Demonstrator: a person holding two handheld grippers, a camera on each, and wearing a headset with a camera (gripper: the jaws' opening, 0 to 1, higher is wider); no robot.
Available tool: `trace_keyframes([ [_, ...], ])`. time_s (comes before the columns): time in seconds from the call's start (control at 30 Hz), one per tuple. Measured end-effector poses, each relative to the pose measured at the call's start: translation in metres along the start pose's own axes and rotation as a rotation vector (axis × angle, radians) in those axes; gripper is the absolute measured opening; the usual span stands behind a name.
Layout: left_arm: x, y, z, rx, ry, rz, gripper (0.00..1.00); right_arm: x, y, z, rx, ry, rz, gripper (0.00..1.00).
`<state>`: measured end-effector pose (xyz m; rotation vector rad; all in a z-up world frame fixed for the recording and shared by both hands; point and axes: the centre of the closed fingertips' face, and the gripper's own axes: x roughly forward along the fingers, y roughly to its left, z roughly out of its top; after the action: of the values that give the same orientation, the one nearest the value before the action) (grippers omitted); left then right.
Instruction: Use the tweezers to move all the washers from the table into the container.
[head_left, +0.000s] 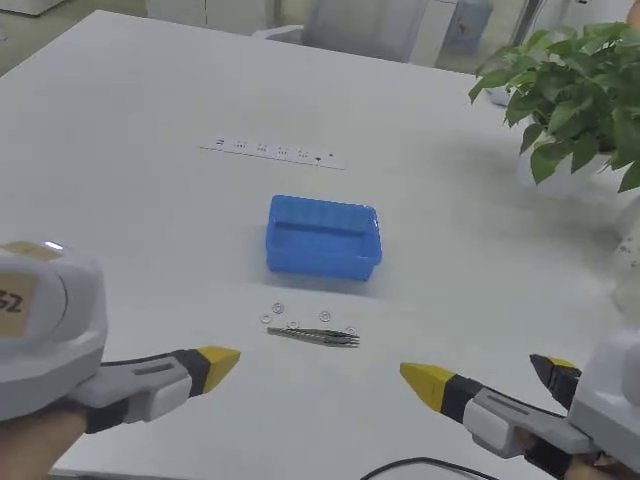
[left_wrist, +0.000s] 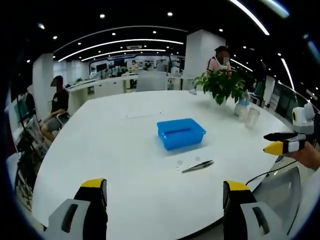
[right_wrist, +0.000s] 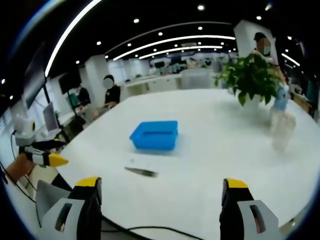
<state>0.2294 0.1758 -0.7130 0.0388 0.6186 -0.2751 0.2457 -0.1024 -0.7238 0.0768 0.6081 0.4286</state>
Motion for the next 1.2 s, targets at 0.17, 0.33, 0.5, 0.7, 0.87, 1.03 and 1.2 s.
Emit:
trace_keyframes([
  [0.17,0.0002,0.0018,-0.0032,0.002,0.012,-0.001,0.99,0.0026,0.002,0.0023,-0.018,0.003,0.006,0.99],
  [0.33,0.0003,0.0021,-0.0022,-0.004,0.007,-0.005,0.99,0.0031,0.004,0.0022,-0.04,0.01,0.005,0.99],
  [0.5,0.0009,-0.0006,0.0005,0.008,-0.004,-0.015,0.99,0.0032,0.0056,0.0026,-0.04,0.006,0.007,0.99],
  [0.7,0.0033,-0.0022,0.0009,0.016,0.003,-0.02,0.99,0.0036,0.0066,0.0027,-0.031,0.003,0.007,0.99],
  [0.87,0.0039,-0.0011,0.0018,0.02,0.006,-0.018,0.99,0.0047,0.0076,0.0036,-0.032,0.0,0.012,0.99],
  [1.03,0.004,-0.0012,0.0013,0.024,0.008,-0.017,0.98,0.0057,0.0093,0.0031,-0.035,0.004,0.016,0.99],
  [1.2,0.0036,-0.0034,0.0017,0.033,0.006,-0.022,0.97,0.0058,0.0102,0.002,-0.032,0.005,0.019,0.99],
])
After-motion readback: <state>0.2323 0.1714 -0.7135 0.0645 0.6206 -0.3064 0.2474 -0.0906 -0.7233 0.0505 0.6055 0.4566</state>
